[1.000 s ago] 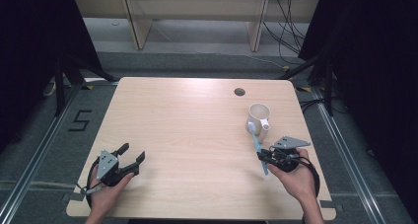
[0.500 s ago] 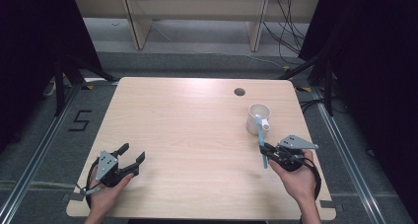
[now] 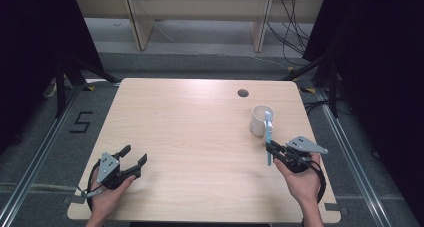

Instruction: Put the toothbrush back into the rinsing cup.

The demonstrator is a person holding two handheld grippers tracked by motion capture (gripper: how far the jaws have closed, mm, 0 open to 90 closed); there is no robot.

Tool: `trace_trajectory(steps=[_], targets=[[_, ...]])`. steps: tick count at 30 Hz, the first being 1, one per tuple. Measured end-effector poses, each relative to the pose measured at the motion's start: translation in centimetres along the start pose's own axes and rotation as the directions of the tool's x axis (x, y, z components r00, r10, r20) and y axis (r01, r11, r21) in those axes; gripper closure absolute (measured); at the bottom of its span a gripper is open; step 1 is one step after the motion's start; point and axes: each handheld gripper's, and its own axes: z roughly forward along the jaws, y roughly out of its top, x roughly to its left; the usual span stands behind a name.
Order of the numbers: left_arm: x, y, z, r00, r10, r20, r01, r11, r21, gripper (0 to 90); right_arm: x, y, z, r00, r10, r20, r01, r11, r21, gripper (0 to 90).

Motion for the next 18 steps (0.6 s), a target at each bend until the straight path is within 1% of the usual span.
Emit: trace_trajectory(steps=[1, 2, 4, 7, 9, 10, 11, 12, 15, 16, 17, 18], targets=[[0.01, 0.00, -0.02, 1.0000, 0.002, 0.003, -0.002, 1.0000, 0.001, 29.0, -0.30, 0.04, 0.04, 0.9995, -0.032, -0.001, 0.032, 0.999, -0.013, 79.4], [0.00, 0.00, -0.01, 1.0000, 0.002, 0.003, -0.002, 1.0000, 0.001, 29.0, -0.31, 0.04, 0.07, 0.9997, -0.023, 0.006, 0.023, 0.999, -0.023, 79.5], [-0.01, 0.00, -0.02, 1.0000, 0.002, 0.003, -0.002, 1.0000, 0.000, 29.0, -0.41, 0.13, -0.05, 0.9994, -0.028, 0.022, 0.029, 0.999, -0.037, 79.5], [0.00, 0.00, -0.02, 1.0000, 0.003, 0.004, -0.003, 1.0000, 0.001, 29.0, -0.35, 0.16, -0.05, 0.9993, -0.024, 0.029, 0.025, 0.999, -0.042, 79.5], [0.00, 0.01, 0.00, 1.0000, 0.003, 0.004, -0.003, 1.0000, 0.001, 29.0, -0.28, 0.26, -0.02, 0.9996, -0.004, 0.027, 0.005, 0.998, -0.061, 79.5], [-0.01, 0.01, 0.01, 1.0000, 0.003, 0.004, -0.003, 1.0000, 0.003, 29.0, -0.47, 0.35, -0.02, 0.9979, -0.033, 0.055, 0.038, 0.996, -0.083, 79.5], [-0.01, 0.01, 0.01, 1.0000, 0.003, 0.004, -0.003, 1.0000, 0.003, 29.0, -0.47, 0.35, -0.02, 0.9979, -0.033, 0.055, 0.038, 0.996, -0.083, 79.5], [-0.01, 0.01, 0.00, 1.0000, 0.003, 0.004, -0.003, 1.0000, 0.002, 29.0, -0.32, 0.47, -0.09, 0.9989, -0.007, 0.046, 0.010, 0.996, -0.084, 79.4], [0.00, 0.01, -0.01, 1.0000, 0.002, 0.002, -0.002, 1.0000, 0.004, 29.0, -0.40, 0.60, -0.11, 0.9984, -0.013, 0.055, 0.018, 0.995, -0.095, 79.5], [-0.01, 0.00, 0.00, 1.0000, 0.001, 0.000, -0.001, 1.0000, 0.001, 29.0, -0.34, 0.70, -0.04, 0.9986, 0.007, 0.052, -0.002, 0.994, -0.111, 79.5], [-0.01, 0.00, 0.00, 1.0000, 0.001, 0.000, -0.001, 1.0000, 0.001, 29.0, -0.34, 0.70, -0.04, 0.9986, 0.007, 0.052, -0.002, 0.994, -0.111, 79.5], [-0.01, 0.00, 0.00, 1.0000, 0.001, 0.000, -0.001, 1.0000, 0.001, 29.0, -0.36, 0.75, -0.09, 0.9977, 0.006, 0.067, 0.002, 0.993, -0.116, 79.5]])
